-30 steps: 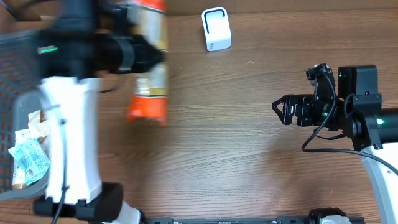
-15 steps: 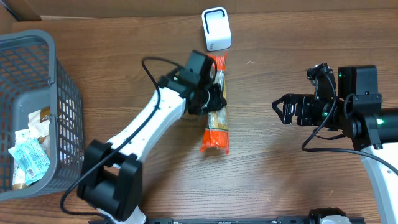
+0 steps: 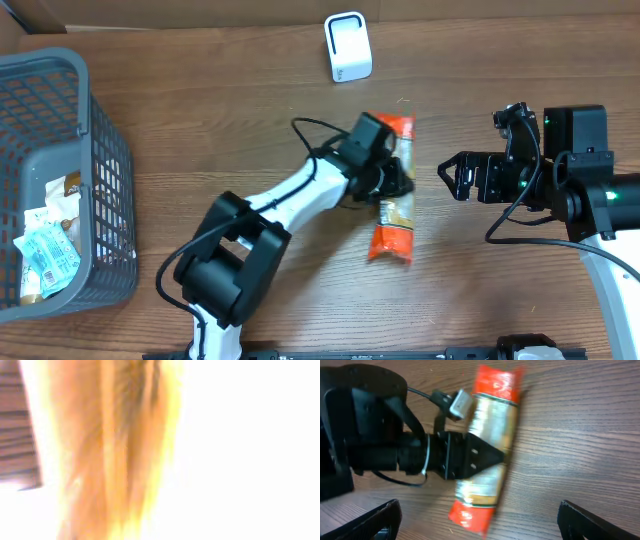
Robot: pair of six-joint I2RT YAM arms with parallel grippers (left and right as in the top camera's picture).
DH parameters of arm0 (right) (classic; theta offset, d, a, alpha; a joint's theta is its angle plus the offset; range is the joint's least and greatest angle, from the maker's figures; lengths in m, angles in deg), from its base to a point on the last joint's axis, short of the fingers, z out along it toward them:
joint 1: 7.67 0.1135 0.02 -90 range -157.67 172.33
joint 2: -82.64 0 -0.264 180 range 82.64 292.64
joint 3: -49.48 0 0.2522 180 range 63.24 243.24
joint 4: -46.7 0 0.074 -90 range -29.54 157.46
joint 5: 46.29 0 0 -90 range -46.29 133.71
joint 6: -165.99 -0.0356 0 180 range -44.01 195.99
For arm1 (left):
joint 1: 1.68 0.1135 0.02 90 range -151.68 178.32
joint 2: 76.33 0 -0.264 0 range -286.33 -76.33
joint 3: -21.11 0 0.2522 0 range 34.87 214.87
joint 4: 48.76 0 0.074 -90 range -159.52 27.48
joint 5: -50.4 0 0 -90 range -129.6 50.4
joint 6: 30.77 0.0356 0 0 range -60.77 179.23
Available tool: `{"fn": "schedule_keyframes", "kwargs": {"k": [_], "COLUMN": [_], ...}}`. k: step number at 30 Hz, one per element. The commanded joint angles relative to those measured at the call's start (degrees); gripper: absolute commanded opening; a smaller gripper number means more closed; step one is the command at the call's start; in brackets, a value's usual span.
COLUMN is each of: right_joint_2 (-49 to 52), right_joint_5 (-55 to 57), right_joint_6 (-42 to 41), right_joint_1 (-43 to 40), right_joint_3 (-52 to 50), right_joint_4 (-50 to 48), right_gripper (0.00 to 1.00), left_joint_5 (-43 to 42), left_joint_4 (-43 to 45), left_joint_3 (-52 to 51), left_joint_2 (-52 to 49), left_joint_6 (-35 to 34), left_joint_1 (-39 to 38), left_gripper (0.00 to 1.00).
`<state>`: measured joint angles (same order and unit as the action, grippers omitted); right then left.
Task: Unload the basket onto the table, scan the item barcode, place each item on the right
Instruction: 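Lift the spaghetti pack out and place it on the table centre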
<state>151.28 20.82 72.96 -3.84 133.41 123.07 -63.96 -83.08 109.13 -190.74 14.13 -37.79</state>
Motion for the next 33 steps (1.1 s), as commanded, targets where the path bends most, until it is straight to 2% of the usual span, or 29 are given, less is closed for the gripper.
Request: {"fn": "schedule_keyframes", "kwargs": {"k": [1, 7, 10, 17, 19, 21, 24, 33], "right_joint_2": [-0.2, -0.2, -0.2, -0.2, -0.2, -0.2, -0.2, -0.2], "right_joint_5": [0.4, 0.4, 0.4, 0.4, 0.4, 0.4, 0.4, 0.4], "right_joint_6": [-0.1, -0.1, -0.1, -0.1, -0.1, -0.1, -0.1, 0.1], "right_joint_1": [0.1, 0.1, 0.1, 0.1, 0.1, 0.1, 0.1, 0.1], "right_joint_3": [1.0, 1.0, 1.0, 1.0, 1.0, 1.0, 1.0, 1.0], "right_joint_4": [0.2, 1.2, 1.4, 1.4, 1.4, 1.4, 1.4, 1.4], "right_gripper": [1.00, 1.00, 1.00, 1.00, 1.00, 1.00, 1.00, 1.00], "left_joint_5": [-3.4, -2.3, 2.6, 28.9, 32.1, 33.5, 33.3, 31.2], "left_joint_4": [3.7, -1.0, -8.6, -36.7, -39.7, -41.5, -43.5, -44.8], "left_joint_3": [1.2, 4.8, 8.5, 18.7, 19.3, 19.4, 19.4, 19.4], "left_joint_2": [1.3, 4.3, 8.0, 22.9, 26.5, 30.0, 36.0, 43.4], "left_joint_6": [-1.7, -0.1, 3.6, 12.5, 13.4, 14.1, 16.4, 19.5], "left_joint_1": [-2.4, 0.4, 2.4, 7.6, 9.6, 12.5, 21.4, 44.4], "left_gripper": [0.99, 1.00, 1.00, 1.00, 1.00, 1.00, 0.99, 0.99]}}
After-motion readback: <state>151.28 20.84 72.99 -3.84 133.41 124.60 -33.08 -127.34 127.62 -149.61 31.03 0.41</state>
